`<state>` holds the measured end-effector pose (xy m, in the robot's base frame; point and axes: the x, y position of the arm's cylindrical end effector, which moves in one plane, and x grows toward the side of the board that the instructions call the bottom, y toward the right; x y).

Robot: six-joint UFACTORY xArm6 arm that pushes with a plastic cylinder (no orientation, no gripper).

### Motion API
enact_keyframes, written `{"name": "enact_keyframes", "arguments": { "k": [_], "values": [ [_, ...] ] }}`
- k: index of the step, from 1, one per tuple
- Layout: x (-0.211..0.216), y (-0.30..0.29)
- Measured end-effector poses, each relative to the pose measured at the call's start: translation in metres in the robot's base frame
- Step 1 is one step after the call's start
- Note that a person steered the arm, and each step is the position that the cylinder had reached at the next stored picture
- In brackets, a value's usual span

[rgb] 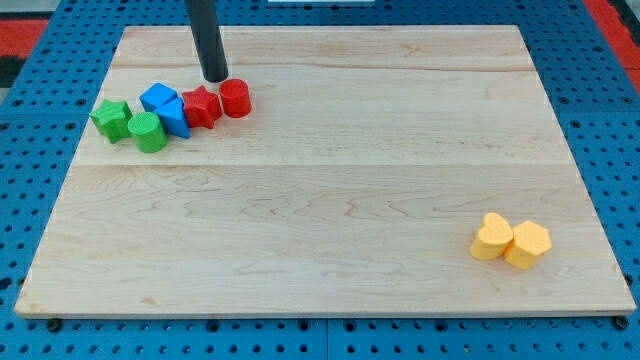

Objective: Move the blue cube into the blue triangle towards the center of the board

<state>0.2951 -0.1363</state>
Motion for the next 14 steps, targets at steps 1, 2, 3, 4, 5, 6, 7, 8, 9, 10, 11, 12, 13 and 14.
{"name": "enact_keyframes", "arguments": {
  "k": [1, 2, 3, 4, 5, 6, 7, 8, 9, 10, 11, 12, 13, 14],
  "values": [
    [-0.013, 0.001],
    [-0.03, -0.04],
    [0.005, -0.06],
    [0.011, -0.069],
    [0.015, -0.07],
    [0.019, -0.075],
    [0.032, -0.076],
    [0.04, -0.076],
    [0.04, -0.077],
    [0.04, -0.097],
    [0.044, -0.1],
    [0.067, -0.096],
    [0.074, -0.086],
    [0.075, -0.07]
  ]
}}
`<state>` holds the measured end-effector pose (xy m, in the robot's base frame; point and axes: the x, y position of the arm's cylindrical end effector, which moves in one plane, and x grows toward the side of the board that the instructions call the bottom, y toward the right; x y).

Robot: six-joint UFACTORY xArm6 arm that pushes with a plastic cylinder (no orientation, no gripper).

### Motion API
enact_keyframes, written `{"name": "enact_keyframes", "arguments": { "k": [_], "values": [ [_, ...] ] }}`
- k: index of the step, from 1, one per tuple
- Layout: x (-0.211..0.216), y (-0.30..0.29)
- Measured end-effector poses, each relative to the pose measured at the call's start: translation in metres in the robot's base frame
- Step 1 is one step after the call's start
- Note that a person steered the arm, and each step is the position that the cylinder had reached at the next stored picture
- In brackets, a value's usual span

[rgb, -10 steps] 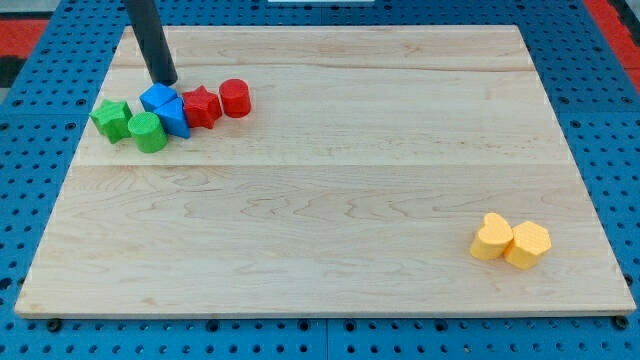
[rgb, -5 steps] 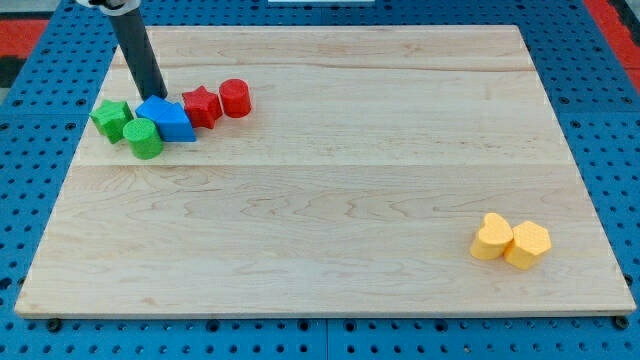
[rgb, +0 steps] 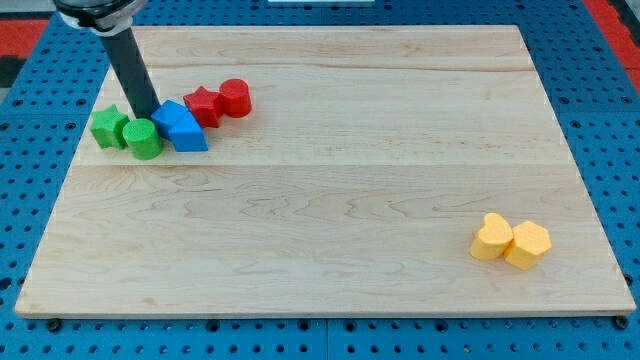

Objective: Move the blue cube into the blue triangle towards the center of the board

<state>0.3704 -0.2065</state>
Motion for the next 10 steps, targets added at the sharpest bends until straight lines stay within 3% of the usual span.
{"name": "enact_keyframes", "arguments": {
  "k": [2, 4, 6, 8, 10],
  "values": [
    [0.038, 0.018],
    [0.036, 0.017],
    [0.04, 0.074],
    [0.082, 0.142],
    [0.094, 0.097]
  ]
}}
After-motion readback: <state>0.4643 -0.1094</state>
